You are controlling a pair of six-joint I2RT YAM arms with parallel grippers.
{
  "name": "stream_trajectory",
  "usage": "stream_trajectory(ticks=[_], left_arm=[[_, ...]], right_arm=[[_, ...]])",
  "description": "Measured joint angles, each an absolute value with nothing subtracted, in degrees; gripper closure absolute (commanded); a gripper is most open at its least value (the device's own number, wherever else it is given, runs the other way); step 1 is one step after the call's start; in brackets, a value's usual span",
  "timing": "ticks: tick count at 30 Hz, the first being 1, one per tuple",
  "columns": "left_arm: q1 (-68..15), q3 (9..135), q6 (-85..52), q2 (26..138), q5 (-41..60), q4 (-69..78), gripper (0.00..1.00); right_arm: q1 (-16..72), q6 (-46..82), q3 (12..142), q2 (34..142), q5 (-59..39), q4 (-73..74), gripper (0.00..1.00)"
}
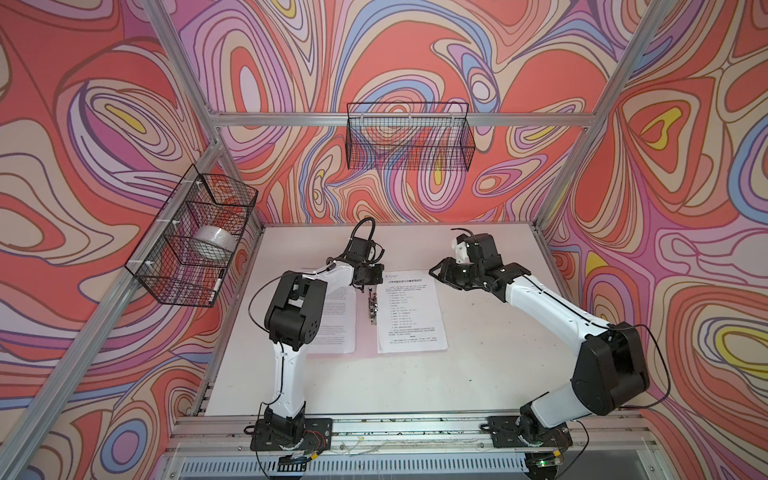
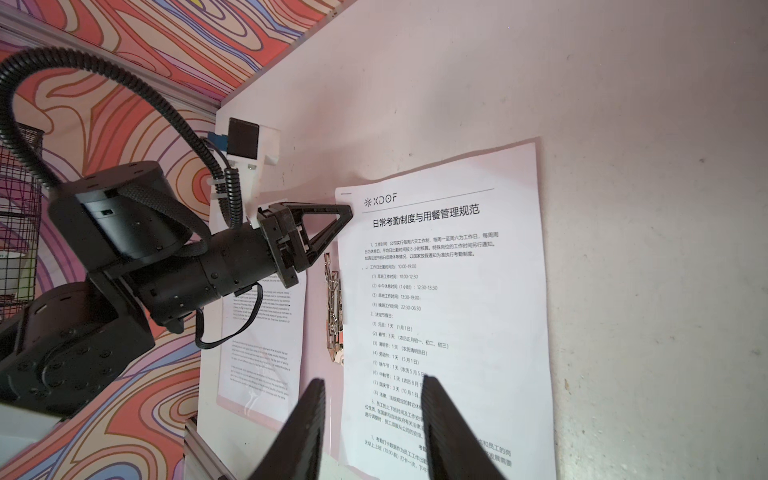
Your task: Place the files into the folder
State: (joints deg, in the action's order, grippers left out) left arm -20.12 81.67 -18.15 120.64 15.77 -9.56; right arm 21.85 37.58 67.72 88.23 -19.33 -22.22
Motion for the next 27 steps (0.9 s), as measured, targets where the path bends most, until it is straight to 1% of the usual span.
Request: stream_trajectory(ticks=[27], left_arm=[[-19.4, 81.5, -15.7, 120.6, 15.2, -11.1, 1.0]], right_arm=[[21.8, 37.6, 68.0, 89.9, -19.4, -21.4, 0.6]])
